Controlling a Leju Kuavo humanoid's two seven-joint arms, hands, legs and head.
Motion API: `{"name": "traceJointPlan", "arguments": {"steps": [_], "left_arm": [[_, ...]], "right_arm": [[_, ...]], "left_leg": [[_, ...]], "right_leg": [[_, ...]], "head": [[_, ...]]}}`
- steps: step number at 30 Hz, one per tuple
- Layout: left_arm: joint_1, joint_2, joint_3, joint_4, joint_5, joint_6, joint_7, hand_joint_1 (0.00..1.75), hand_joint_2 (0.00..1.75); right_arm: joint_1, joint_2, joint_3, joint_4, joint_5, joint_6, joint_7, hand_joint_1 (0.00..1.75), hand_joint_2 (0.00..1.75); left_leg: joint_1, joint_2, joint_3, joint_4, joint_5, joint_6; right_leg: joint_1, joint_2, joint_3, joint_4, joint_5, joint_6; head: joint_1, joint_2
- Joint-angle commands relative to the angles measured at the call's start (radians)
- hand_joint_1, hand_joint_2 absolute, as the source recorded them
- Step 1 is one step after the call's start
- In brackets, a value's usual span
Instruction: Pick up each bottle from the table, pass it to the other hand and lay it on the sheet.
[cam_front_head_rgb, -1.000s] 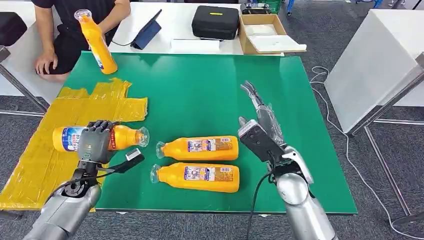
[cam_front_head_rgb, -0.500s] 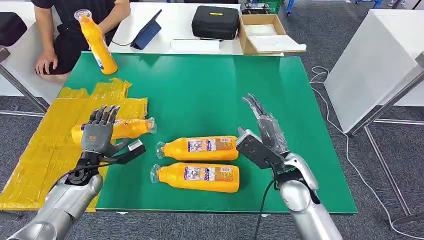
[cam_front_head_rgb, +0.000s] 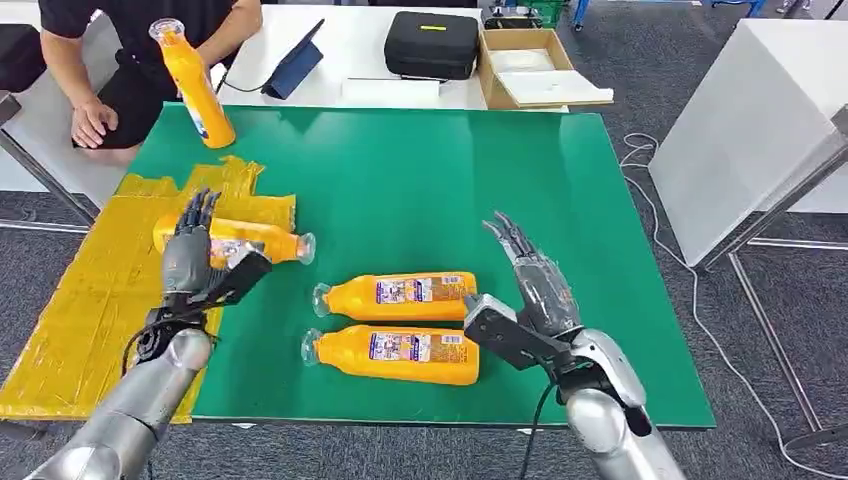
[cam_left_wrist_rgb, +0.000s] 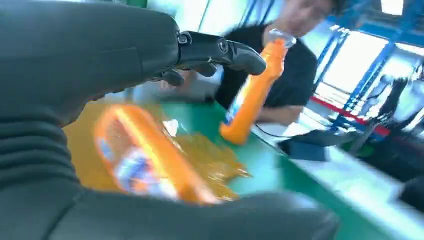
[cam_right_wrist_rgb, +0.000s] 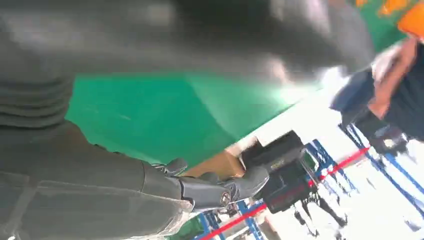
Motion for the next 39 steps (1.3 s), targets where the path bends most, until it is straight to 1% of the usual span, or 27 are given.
{"name": "traceJointPlan", "arguments": {"steps": [1,4,6,9,13,14,15,16,17,18,19,21,22,23,24,26,27,29,31,32,33,35,36,37,39], "left_arm": [[0.019,-0.024,0.078,-0.257,0.387,-0.080,-0.092,0.00,0.00],[0.037,-0.014,0.070,-0.274,0.382,-0.063,-0.084,0.00,0.00],[0.040,-0.012,0.071,-0.273,0.383,-0.063,-0.084,0.00,0.00],[0.051,-0.003,0.072,-0.271,0.379,-0.048,-0.086,0.00,0.00],[0.090,0.010,0.082,-0.289,0.392,-0.051,-0.089,0.00,0.00],[0.099,0.012,0.083,-0.296,0.393,-0.048,-0.093,0.00,0.00],[0.112,0.015,0.086,-0.305,0.394,-0.042,-0.098,0.00,0.00],[0.121,0.018,0.090,-0.311,0.396,-0.041,-0.098,0.00,0.00],[0.136,0.020,0.100,-0.324,0.400,-0.037,-0.097,0.00,0.00],[0.140,0.022,0.102,-0.327,0.401,-0.038,-0.097,0.00,0.00],[0.140,0.022,0.102,-0.327,0.401,-0.038,-0.097,0.00,0.00],[0.140,0.022,0.102,-0.327,0.401,-0.038,-0.097,0.00,0.00],[0.141,0.022,0.104,-0.331,0.401,-0.040,-0.097,0.00,0.00],[0.146,0.020,0.110,-0.337,0.404,-0.036,-0.094,0.00,0.00],[0.149,0.021,0.115,-0.342,0.405,-0.037,-0.094,0.00,0.00],[0.150,0.020,0.120,-0.345,0.406,-0.037,-0.092,0.00,0.00],[0.149,0.022,0.121,-0.346,0.406,-0.038,-0.092,0.00,0.00],[0.143,0.022,0.122,-0.345,0.406,-0.041,-0.089,0.00,0.00],[0.139,0.023,0.122,-0.342,0.404,-0.045,-0.088,0.00,0.00],[0.134,0.022,0.124,-0.337,0.404,-0.047,-0.085,0.00,0.00],[0.129,0.022,0.127,-0.336,0.404,-0.048,-0.084,0.00,0.00],[0.122,0.025,0.128,-0.330,0.404,-0.051,-0.084,0.00,0.00],[0.116,0.027,0.127,-0.325,0.403,-0.052,-0.082,0.00,0.00],[0.113,0.027,0.127,-0.323,0.403,-0.053,-0.082,0.00,0.00],[0.108,0.029,0.126,-0.320,0.401,-0.055,-0.080,0.00,0.00]], "right_arm": [[-0.015,-0.063,0.236,0.073,0.090,0.051,0.076,0.00,1.75],[-0.023,-0.025,0.251,0.138,0.101,0.055,0.095,0.00,1.75],[-0.025,-0.019,0.255,0.145,0.103,0.056,0.097,0.00,1.75],[-0.040,0.001,0.276,0.180,0.137,0.084,0.122,0.00,1.75],[-0.037,0.030,0.287,0.237,0.166,0.097,0.136,0.00,1.75],[-0.035,0.037,0.282,0.251,0.168,0.097,0.136,0.00,1.75],[-0.031,0.044,0.277,0.265,0.177,0.104,0.140,0.00,1.75],[-0.032,0.049,0.278,0.275,0.188,0.108,0.143,0.00,1.75],[-0.036,0.060,0.277,0.292,0.210,0.115,0.147,0.00,1.75],[-0.036,0.065,0.275,0.298,0.214,0.116,0.147,0.00,1.75],[-0.036,0.065,0.275,0.298,0.214,0.116,0.147,0.00,1.75],[-0.036,0.065,0.275,0.298,0.214,0.116,0.147,0.00,1.75],[-0.037,0.068,0.273,0.300,0.218,0.116,0.146,0.00,1.75],[-0.041,0.077,0.269,0.311,0.224,0.124,0.149,0.00,1.75],[-0.044,0.087,0.263,0.325,0.229,0.130,0.148,0.00,1.75],[-0.057,0.104,0.260,0.357,0.235,0.136,0.149,0.00,1.75],[-0.063,0.111,0.259,0.372,0.235,0.136,0.149,0.00,1.75],[-0.077,0.123,0.256,0.402,0.236,0.133,0.150,0.00,1.75],[-0.085,0.133,0.249,0.425,0.238,0.133,0.155,0.00,1.75],[-0.092,0.139,0.245,0.445,0.245,0.135,0.163,0.00,1.75],[-0.099,0.147,0.239,0.464,0.252,0.134,0.170,0.00,1.75],[-0.108,0.156,0.235,0.488,0.259,0.141,0.180,0.00,1.75],[-0.114,0.161,0.228,0.507,0.265,0.147,0.190,0.00,1.75],[-0.116,0.163,0.225,0.510,0.265,0.146,0.190,0.00,1.75],[-0.134,0.173,0.218,0.566,0.300,0.145,0.222,0.00,1.75]], "left_leg": [[-0.001,-0.002,0.004,0.000,-0.002,-0.001],[0.000,-0.001,0.005,-0.001,-0.002,-0.001],[-0.002,-0.004,0.010,-0.003,-0.004,-0.002],[0.000,-0.001,0.004,-0.001,-0.002,-0.001],[-0.001,0.000,0.009,-0.003,-0.003,-0.002],[-0.001,0.000,0.006,-0.003,-0.002,-0.001],[-0.001,0.000,0.008,-0.003,-0.003,-0.001],[0.000,0.000,0.005,-0.002,-0.002,-0.001],[-0.001,-0.001,0.008,-0.003,-0.003,-0.001],[0.000,0.000,0.005,-0.002,-0.002,-0.001],[-0.001,0.000,0.007,-0.002,-0.003,-0.002],[0.000,-0.001,0.003,-0.002,-0.002,-0.001],[0.000,-0.001,0.006,-0.002,-0.003,-0.001],[0.000,-0.001,0.004,-0.002,-0.002,-0.001],[-0.001,-0.003,0.007,-0.002,-0.003,-0.002],[0.000,-0.002,0.004,-0.001,-0.002,-0.001],[-0.001,-0.002,0.006,-0.002,-0.003,-0.002],[-0.001,-0.002,0.007,-0.002,-0.003,-0.002],[0.000,-0.002,0.003,-0.002,-0.001,-0.001],[-0.001,-0.003,0.005,-0.002,-0.002,-0.002],[0.000,-0.002,0.003,-0.002,-0.001,-0.001],[0.000,-0.003,0.004,-0.002,-0.001,-0.001],[-0.002,-0.005,0.010,-0.002,-0.004,-0.002],[0.000,-0.003,0.004,-0.001,-0.001,-0.001],[0.000,-0.004,0.004,-0.001,-0.001,-0.001]], "right_leg": [[-0.001,0.001,0.004,0.000,-0.002,0.000],[-0.001,0.002,0.004,-0.001,-0.001,-0.001],[-0.003,0.002,0.009,0.000,-0.004,-0.001],[-0.001,0.002,0.004,-0.001,-0.001,0.000],[-0.003,0.005,0.007,-0.001,-0.003,0.000],[-0.002,0.004,0.005,-0.001,-0.002,0.000],[-0.002,0.004,0.007,-0.001,-0.003,0.000],[-0.001,0.003,0.004,-0.001,-0.001,0.000],[-0.002,0.003,0.007,0.000,-0.003,-0.001],[-0.001,0.003,0.004,-0.001,-0.001,-0.001],[-0.002,0.004,0.006,0.000,-0.003,-0.001],[-0.001,0.002,0.003,-0.001,-0.001,0.000],[-0.002,0.003,0.005,0.000,-0.002,-0.001],[-0.001,0.002,0.003,0.000,-0.002,0.000],[-0.003,0.002,0.006,0.001,-0.004,0.000],[-0.001,0.002,0.003,0.000,-0.002,0.000],[-0.002,0.003,0.005,0.000,-0.003,0.000],[-0.003,0.003,0.006,0.001,-0.003,-0.001],[-0.001,0.001,0.003,0.000,-0.002,0.000],[-0.002,0.002,0.004,0.000,-0.003,-0.001],[-0.001,0.001,0.003,0.000,-0.002,0.000],[-0.001,0.001,0.004,0.000,-0.002,0.000],[-0.004,0.001,0.008,0.001,-0.005,-0.001],[-0.001,0.001,0.004,0.000,-0.002,0.000],[-0.001,0.000,0.004,0.000,-0.002,0.000]], "head": [[0.000,0.000],[0.000,0.000],[0.000,0.000],[0.000,0.000],[0.000,0.000],[0.000,0.000],[0.000,0.000],[0.000,0.000],[0.000,0.000],[0.000,0.000],[0.000,0.000],[0.000,0.000],[0.000,0.000],[0.000,0.000],[0.000,0.000],[0.000,0.000],[0.000,0.000],[0.000,0.000],[0.000,0.000],[0.000,0.000],[0.000,0.000],[0.000,0.000],[0.000,0.000],[0.000,0.000],[0.000,0.000]]}}
